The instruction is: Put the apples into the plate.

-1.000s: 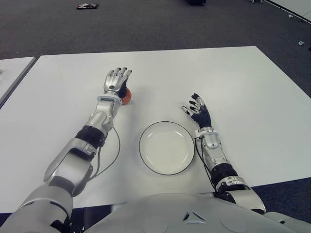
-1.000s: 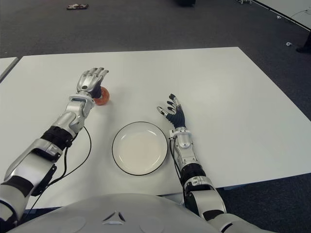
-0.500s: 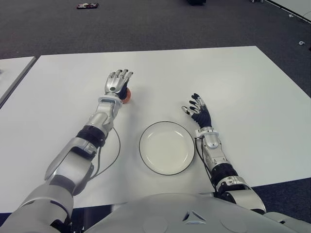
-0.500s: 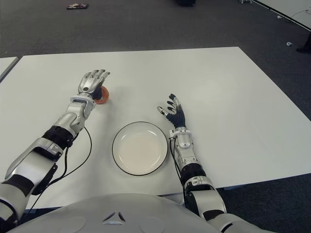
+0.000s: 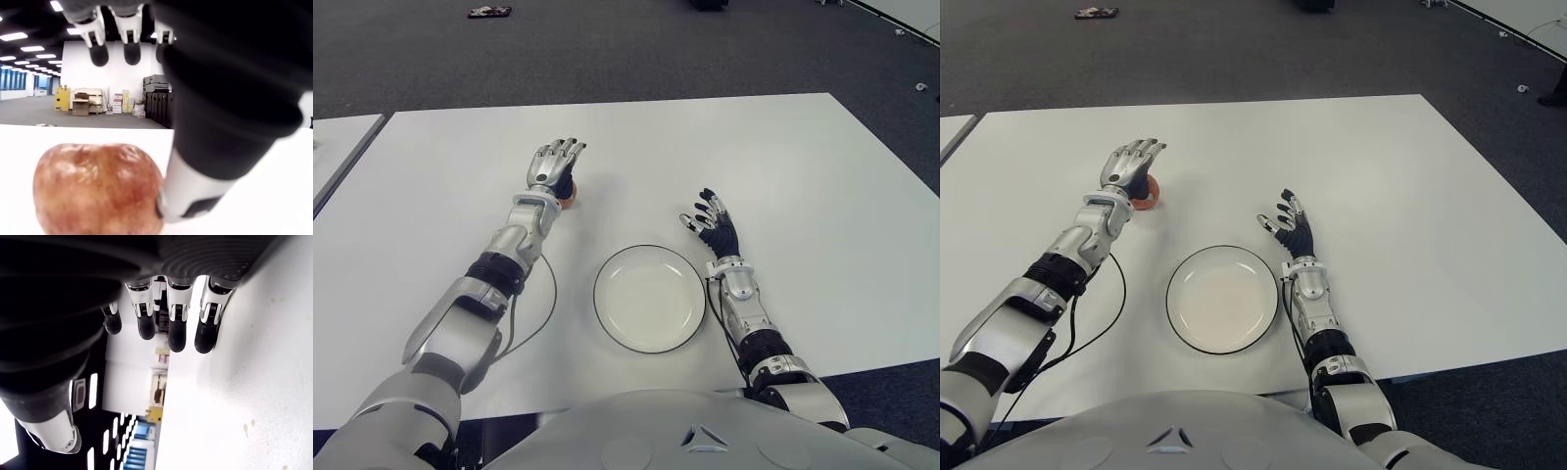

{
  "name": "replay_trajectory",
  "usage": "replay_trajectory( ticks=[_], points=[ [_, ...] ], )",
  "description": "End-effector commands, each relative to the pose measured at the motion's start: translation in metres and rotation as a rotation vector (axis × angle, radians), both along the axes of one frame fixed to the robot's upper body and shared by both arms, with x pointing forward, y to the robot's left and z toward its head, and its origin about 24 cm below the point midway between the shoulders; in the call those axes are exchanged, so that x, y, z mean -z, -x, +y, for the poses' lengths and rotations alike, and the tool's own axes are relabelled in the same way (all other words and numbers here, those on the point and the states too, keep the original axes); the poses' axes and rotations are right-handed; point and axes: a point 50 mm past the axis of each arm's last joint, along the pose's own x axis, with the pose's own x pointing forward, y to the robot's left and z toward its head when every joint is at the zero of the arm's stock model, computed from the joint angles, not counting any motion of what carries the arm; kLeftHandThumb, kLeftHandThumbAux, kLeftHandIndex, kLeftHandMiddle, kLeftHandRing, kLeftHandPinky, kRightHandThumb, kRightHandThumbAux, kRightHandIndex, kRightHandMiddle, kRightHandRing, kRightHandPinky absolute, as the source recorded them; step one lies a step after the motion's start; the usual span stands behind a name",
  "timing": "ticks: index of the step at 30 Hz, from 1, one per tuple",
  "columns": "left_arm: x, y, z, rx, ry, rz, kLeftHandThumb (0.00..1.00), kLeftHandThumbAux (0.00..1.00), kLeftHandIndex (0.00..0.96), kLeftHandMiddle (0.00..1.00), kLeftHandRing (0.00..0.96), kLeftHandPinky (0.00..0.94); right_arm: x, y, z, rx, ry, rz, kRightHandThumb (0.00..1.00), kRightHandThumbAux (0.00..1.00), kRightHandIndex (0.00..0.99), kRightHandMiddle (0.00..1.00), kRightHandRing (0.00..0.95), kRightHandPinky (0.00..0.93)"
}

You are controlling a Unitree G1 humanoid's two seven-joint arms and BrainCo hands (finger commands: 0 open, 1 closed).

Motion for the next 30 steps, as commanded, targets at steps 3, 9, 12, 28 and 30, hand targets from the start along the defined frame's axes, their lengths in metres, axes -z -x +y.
replay_trajectory(
  ticks=[3,9,12,28,30],
  points=[
    [0.0,0.002,0.006,-0.012,0.036,0.03,0.0,0.326,0.0,0.0,0.0,0.0,0.037,0.033,-0.005,0.015,0.009,0.203,0.245,0.71,0.014,0.107,0.142,0.181],
    [-0.001,0.001,0.008,-0.025,0.067,0.044,0.0,0.323,0.0,0.0,0.0,0.0,0.037,0.032,-0.007,0.014,0.016,0.201,0.243,0.71,0.016,0.108,0.142,0.185],
    [-0.002,0.0,0.009,-0.032,0.089,0.053,0.0,0.321,0.0,0.0,0.0,0.0,0.036,0.033,-0.007,0.013,0.018,0.199,0.241,0.706,0.018,0.105,0.141,0.186],
    [-0.006,-0.007,0.026,-0.124,0.228,0.071,0.0,0.324,0.0,0.0,0.0,0.0,0.036,0.033,-0.011,0.017,0.024,0.197,0.227,0.695,0.026,0.108,0.144,0.191],
    [-0.005,-0.008,0.03,-0.147,0.245,0.08,0.0,0.324,0.0,0.0,0.0,0.0,0.036,0.033,-0.012,0.016,0.026,0.196,0.223,0.694,0.026,0.107,0.142,0.187]
  ],
)
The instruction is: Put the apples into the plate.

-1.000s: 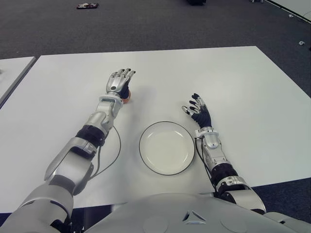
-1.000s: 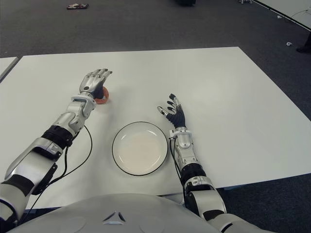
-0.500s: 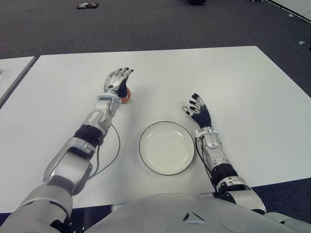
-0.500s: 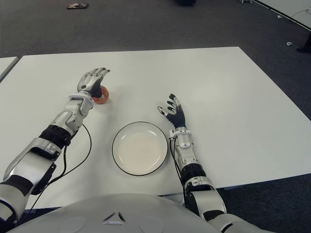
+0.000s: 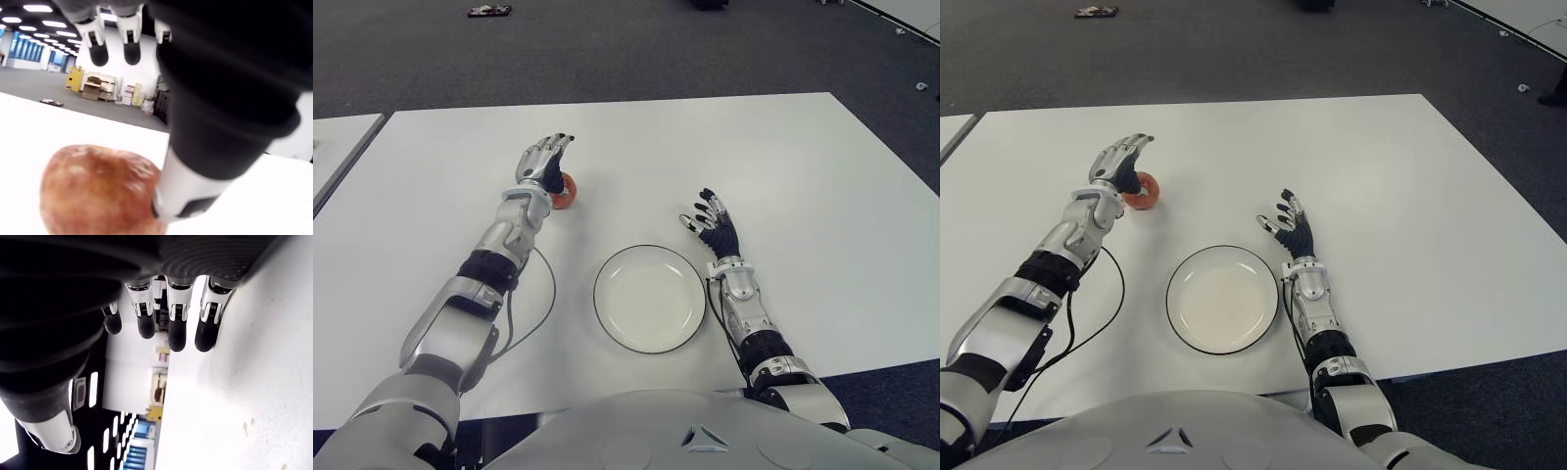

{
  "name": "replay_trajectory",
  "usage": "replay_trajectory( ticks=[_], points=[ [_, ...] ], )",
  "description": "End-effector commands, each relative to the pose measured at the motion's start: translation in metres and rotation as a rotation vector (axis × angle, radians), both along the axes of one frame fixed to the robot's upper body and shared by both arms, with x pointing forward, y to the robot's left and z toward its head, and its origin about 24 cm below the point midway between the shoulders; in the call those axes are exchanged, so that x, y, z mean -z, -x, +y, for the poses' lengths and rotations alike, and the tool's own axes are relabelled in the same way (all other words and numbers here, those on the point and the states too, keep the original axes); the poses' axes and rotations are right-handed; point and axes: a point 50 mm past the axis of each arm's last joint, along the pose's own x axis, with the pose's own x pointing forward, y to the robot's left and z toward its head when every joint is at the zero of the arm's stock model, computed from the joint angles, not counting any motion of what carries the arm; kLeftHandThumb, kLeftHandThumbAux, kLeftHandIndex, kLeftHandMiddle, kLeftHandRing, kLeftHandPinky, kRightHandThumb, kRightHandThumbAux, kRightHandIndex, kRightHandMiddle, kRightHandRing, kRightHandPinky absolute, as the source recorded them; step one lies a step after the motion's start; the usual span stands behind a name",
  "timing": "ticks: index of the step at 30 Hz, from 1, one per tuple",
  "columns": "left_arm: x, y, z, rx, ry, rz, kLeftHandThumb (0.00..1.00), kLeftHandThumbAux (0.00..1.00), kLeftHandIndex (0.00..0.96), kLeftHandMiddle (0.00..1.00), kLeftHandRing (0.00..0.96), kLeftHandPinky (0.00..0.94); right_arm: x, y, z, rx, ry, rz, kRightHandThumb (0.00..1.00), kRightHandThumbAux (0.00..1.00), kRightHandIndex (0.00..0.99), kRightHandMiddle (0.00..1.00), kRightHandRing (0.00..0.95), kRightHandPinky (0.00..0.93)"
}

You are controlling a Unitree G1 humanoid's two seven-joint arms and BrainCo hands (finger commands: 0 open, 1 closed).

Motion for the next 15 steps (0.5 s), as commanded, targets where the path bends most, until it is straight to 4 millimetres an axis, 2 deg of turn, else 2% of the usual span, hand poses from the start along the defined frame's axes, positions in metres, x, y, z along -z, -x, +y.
replay_trajectory(
  ticks=[1,8,15],
  points=[
    [0.002,-0.003,0.012,-0.053,0.039,0.042,0.0,0.325,0.0,0.0,0.0,0.0,0.036,0.032,-0.009,0.023,0.017,0.199,0.221,0.694,0.026,0.106,0.14,0.184],
    [0.011,-0.005,0.028,-0.13,0.086,0.088,0.0,0.33,0.0,0.0,0.0,0.0,0.035,0.032,-0.01,0.021,0.029,0.192,0.219,0.693,0.025,0.103,0.137,0.18],
    [0.022,-0.005,0.035,-0.179,0.155,0.132,0.0,0.335,0.0,0.0,0.0,0.0,0.034,0.033,-0.012,0.015,0.033,0.19,0.218,0.689,0.025,0.099,0.13,0.167]
  ],
)
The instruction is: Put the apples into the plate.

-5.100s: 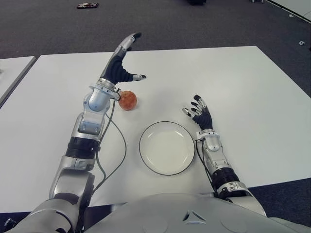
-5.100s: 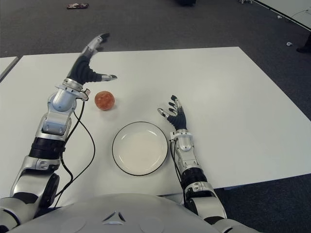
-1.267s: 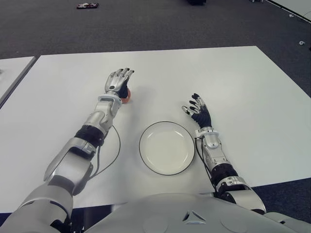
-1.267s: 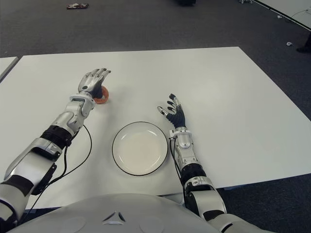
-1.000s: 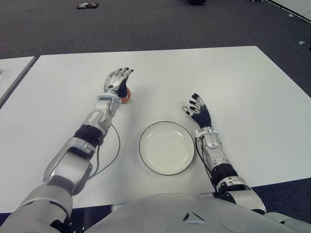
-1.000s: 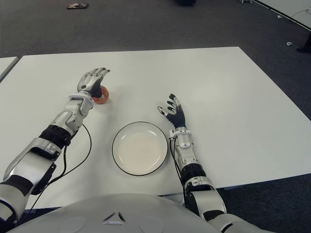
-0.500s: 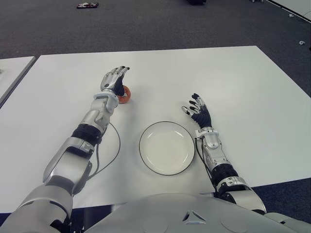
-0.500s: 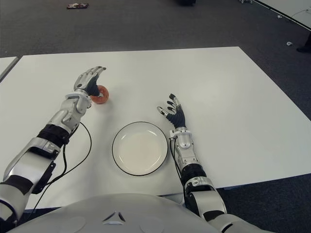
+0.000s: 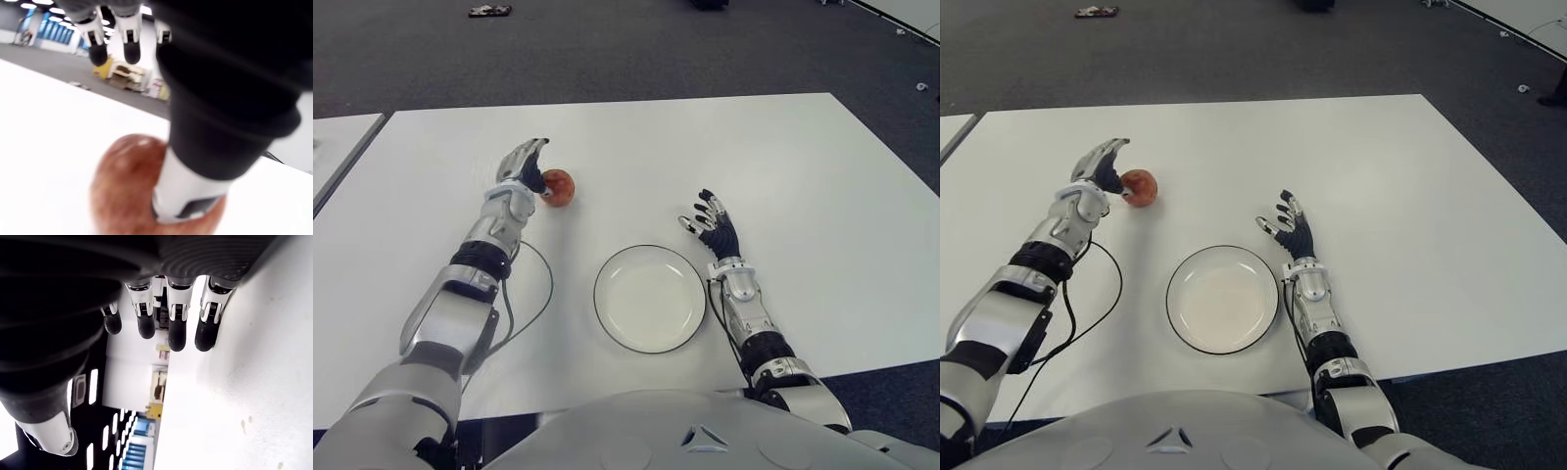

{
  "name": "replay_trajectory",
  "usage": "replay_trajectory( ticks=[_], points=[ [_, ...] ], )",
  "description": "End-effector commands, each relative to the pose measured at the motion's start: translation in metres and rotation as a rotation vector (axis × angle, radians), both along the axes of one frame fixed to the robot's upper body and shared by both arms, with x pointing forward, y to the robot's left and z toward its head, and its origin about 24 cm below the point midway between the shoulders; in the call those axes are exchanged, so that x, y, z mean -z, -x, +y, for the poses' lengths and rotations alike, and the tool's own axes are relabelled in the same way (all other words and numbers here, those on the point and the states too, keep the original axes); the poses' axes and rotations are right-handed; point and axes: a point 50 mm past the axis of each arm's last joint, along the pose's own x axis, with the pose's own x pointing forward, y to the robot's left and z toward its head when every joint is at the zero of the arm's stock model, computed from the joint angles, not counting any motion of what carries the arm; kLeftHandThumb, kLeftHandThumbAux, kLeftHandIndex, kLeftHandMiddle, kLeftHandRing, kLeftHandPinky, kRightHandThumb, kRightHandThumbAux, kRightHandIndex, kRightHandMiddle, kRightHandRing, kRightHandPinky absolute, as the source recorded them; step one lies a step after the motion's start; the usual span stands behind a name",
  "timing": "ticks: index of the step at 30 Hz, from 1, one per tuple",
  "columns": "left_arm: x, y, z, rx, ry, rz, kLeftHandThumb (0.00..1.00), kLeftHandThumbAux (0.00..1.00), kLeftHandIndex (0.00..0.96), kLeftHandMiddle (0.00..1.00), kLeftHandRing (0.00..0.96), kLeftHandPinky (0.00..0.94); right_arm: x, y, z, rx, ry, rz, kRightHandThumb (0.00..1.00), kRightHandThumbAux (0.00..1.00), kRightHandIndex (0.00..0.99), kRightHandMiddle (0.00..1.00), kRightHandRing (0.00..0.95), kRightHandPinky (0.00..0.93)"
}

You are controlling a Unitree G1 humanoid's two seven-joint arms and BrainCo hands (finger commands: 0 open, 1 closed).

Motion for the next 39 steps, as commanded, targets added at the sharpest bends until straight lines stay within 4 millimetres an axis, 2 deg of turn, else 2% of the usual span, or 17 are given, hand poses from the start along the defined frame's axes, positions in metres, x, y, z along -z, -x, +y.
replay_trajectory(
  ticks=[1,11,25,39],
  points=[
    [0.009,0.0,0.001,-0.034,0.085,0.036,0.0,0.335,0.0,0.0,0.0,0.0,0.035,0.031,-0.01,0.022,0.023,0.195,0.219,0.689,0.025,0.097,0.128,0.166],
    [0.018,0.001,0.002,-0.083,0.207,0.093,0.0,0.323,0.0,0.0,0.0,0.0,0.034,0.031,-0.013,0.022,0.025,0.199,0.218,0.701,0.022,0.096,0.125,0.166],
    [0.035,0.009,0.002,-0.135,0.214,0.192,0.0,0.312,0.0,0.0,0.0,0.0,0.033,0.032,-0.015,0.016,0.033,0.2,0.219,0.703,0.023,0.096,0.123,0.16],
    [0.042,0.012,-0.002,-0.135,0.265,0.221,0.0,0.377,0.0,0.0,0.0,0.0,0.034,0.033,-0.018,0.018,0.025,0.209,0.228,0.714,0.027,0.109,0.137,0.176]
  ],
)
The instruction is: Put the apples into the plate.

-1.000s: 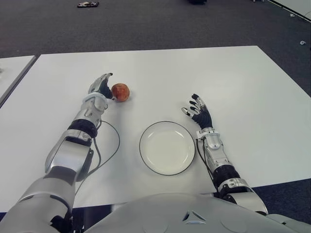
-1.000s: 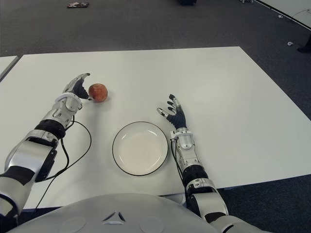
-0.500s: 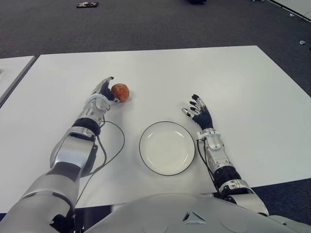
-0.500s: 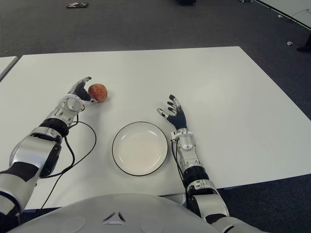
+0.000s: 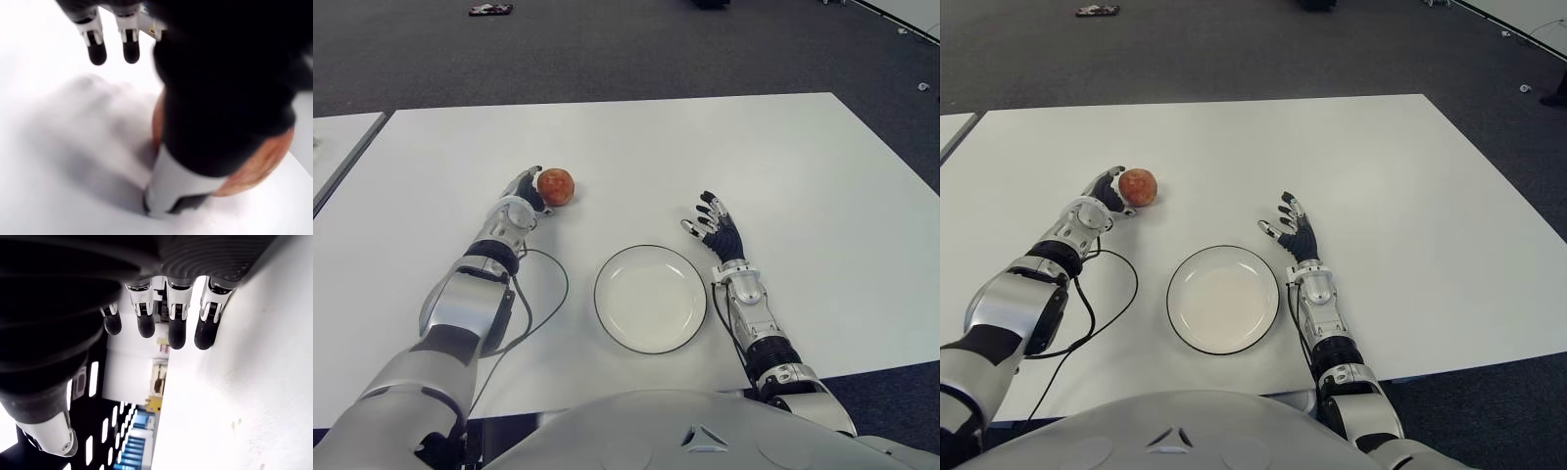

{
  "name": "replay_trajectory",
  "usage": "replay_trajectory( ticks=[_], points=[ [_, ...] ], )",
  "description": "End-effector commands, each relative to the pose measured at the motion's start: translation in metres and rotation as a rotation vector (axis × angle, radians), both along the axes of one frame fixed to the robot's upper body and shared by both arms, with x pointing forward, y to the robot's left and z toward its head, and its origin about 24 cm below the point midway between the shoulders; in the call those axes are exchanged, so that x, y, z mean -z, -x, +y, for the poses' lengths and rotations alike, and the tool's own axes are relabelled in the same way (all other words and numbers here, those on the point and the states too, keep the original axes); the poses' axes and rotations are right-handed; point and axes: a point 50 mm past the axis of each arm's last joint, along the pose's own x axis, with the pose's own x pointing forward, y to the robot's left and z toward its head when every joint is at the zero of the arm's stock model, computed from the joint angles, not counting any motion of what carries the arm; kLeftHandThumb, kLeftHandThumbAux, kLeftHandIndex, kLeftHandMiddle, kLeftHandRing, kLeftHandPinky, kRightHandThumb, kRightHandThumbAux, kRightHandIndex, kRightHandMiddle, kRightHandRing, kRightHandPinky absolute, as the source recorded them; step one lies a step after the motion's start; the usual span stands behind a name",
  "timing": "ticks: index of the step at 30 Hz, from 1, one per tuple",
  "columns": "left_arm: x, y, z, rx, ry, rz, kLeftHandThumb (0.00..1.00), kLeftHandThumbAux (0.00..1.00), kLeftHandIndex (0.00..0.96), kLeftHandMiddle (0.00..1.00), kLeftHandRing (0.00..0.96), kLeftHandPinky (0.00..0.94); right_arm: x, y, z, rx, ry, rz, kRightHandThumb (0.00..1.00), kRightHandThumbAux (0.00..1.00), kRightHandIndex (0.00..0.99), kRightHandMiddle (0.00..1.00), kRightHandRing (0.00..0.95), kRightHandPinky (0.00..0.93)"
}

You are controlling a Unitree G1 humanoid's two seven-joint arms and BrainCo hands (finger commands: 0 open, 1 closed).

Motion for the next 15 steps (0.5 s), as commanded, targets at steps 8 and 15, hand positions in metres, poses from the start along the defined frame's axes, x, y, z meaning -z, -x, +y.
replay_trajectory(
  ticks=[8,15],
  points=[
    [0.0052,0.0022,-0.0054,0.027,0.031,0.024,0.0,0.39,0.0,0.0,0.0,0.0,0.0355,0.0289,-0.0115,0.042,0.01,0.213,0.229,0.711,0.033,0.113,0.144,0.186],
    [0.0028,0.0004,-0.0072,0.036,0.03,0.004,0.0,0.391,0.0,0.0,0.125,0.0,0.0361,0.0288,-0.0119,0.045,0.011,0.217,0.231,0.712,0.043,0.125,0.158,0.209]
  ],
)
